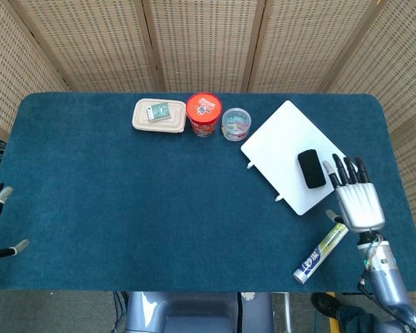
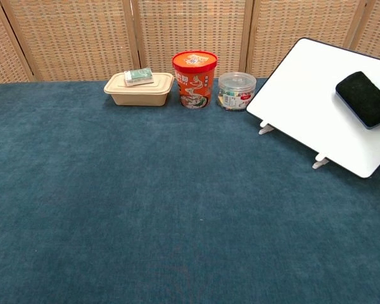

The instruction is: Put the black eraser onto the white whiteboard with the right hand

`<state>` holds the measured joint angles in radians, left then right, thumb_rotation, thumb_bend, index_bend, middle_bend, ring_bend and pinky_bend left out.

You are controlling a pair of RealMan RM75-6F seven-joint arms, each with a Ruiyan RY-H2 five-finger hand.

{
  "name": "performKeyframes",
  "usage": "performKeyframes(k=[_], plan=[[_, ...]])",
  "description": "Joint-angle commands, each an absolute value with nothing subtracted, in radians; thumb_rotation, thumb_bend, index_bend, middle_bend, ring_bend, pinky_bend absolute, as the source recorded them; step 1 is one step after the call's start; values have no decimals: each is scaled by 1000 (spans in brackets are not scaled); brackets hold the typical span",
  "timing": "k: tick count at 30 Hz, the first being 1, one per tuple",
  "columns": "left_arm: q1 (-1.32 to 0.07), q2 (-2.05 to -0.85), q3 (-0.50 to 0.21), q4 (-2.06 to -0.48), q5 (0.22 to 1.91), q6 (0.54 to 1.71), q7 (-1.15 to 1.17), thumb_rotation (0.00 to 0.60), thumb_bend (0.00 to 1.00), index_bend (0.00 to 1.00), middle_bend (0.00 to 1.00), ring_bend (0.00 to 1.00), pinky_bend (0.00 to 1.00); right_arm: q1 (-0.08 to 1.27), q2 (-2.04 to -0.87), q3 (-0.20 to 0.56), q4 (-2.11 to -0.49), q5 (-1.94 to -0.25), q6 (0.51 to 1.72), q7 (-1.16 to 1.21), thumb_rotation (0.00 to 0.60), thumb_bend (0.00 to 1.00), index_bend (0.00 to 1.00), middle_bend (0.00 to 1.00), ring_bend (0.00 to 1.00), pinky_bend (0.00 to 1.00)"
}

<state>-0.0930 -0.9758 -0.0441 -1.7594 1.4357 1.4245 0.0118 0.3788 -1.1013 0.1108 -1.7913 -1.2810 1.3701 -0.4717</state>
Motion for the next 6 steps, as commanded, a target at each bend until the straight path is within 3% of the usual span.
performKeyframes(k=[1,6], plan=[[-101,-987,-42,-1738,1464,1427,2,600,0,0,0,0,0,249,-1077,51,-1789,-1385,1507,-297,600,0,0,0,0,0],[-95,-995,-31,-1719,1499,1445,-12,600,0,0,0,0,0,195,-1094,21,-1754,-1446,1567,-213,600,0,0,0,0,0]])
